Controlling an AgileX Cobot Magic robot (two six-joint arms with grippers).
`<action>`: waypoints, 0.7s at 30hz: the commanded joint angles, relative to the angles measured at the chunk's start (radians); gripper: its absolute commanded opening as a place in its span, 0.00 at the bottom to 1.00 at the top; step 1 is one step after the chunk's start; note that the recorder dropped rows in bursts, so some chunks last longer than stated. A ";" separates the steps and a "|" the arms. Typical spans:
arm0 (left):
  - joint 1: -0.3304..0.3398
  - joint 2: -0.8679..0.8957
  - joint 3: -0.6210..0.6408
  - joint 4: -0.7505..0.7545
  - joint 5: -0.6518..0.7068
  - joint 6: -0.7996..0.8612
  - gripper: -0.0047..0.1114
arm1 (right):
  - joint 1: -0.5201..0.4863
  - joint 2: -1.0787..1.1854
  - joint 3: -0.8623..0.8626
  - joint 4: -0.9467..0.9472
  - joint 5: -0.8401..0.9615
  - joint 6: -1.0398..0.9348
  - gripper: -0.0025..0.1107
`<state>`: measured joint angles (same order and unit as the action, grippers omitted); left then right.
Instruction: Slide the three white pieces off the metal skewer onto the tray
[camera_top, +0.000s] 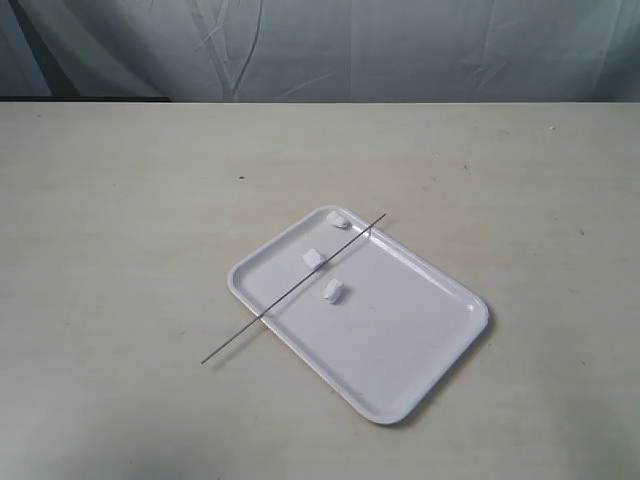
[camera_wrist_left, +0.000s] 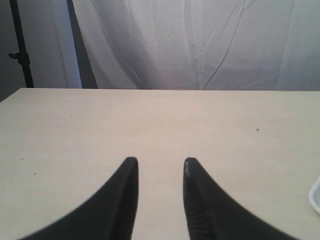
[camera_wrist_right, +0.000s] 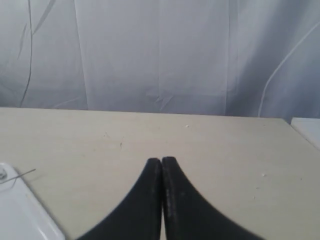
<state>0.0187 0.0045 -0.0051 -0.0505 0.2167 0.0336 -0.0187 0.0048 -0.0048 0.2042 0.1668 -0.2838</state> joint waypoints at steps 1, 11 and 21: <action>0.003 -0.004 0.005 -0.035 -0.086 0.001 0.30 | -0.008 -0.005 0.005 -0.001 0.105 -0.004 0.02; 0.011 -0.004 0.005 -0.038 0.021 0.001 0.04 | -0.008 -0.005 0.005 -0.244 0.130 0.268 0.02; 0.011 -0.004 0.005 -0.041 0.023 0.001 0.04 | -0.008 -0.005 0.005 -0.242 0.130 0.284 0.02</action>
<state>0.0291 0.0045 -0.0034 -0.0783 0.2338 0.0336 -0.0187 0.0048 -0.0012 -0.0350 0.3025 0.0000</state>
